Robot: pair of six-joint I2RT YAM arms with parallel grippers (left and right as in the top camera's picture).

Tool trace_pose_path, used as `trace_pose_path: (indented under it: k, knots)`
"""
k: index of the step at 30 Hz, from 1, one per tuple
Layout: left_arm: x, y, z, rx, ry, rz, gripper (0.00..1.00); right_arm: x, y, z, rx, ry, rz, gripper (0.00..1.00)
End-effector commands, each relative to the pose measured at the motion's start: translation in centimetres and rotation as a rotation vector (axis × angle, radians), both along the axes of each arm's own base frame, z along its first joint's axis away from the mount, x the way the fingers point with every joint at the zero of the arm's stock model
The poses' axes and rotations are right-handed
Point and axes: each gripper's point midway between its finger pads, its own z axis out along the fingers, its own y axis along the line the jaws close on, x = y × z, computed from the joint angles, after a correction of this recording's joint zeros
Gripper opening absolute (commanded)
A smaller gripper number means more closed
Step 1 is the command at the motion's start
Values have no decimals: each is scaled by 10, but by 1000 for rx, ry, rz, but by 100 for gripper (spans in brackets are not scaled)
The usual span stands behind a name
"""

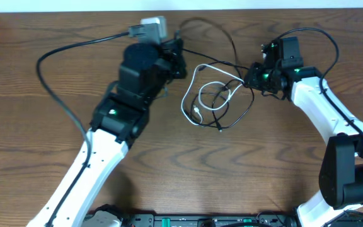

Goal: Untangle cables

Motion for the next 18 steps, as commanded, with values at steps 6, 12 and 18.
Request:
trace_pose_path:
  k: [6, 12, 18]
  knots:
    - [-15, 81, 72, -28, -180, 202, 7, -6, -89, -28, -321, 63, -109, 1]
    - [-18, 95, 73, -22, -175, 232, 7, -8, -97, -29, -367, 72, -117, 2]
    - [-18, 96, 72, 0, -178, 232, 7, -13, -125, -28, -526, 84, -159, 66]
